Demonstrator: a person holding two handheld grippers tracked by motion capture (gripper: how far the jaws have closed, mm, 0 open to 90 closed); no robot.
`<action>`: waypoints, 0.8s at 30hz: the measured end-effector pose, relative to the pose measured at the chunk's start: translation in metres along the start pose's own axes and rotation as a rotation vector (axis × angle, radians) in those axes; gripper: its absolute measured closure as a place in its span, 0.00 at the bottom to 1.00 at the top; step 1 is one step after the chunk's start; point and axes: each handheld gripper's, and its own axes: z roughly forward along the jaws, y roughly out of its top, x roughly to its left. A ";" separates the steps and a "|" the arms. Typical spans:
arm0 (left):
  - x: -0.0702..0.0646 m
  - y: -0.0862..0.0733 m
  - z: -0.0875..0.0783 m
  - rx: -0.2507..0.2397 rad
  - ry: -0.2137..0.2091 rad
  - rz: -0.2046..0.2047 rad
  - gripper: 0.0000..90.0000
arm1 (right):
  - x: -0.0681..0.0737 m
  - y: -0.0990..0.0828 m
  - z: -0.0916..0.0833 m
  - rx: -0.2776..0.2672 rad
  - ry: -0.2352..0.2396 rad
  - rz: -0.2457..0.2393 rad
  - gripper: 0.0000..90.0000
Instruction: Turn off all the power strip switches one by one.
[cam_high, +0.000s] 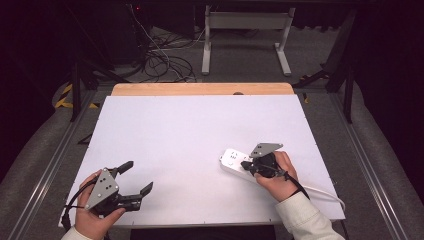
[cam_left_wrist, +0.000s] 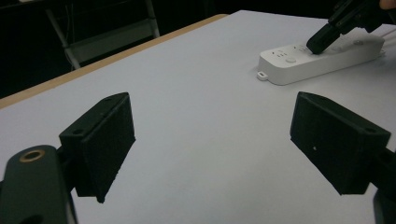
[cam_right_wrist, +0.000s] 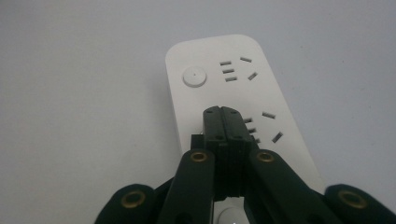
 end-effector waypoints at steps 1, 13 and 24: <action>0.000 0.000 0.000 0.001 0.002 -0.001 0.16 | 0.000 0.000 0.000 -0.001 0.005 -0.003 1.00; -0.001 0.000 0.001 0.000 -0.005 -0.018 0.16 | 0.001 0.001 0.000 0.009 0.010 -0.007 1.00; 0.000 0.000 0.000 0.001 -0.004 -0.011 0.16 | 0.001 0.000 0.001 0.000 0.011 0.011 1.00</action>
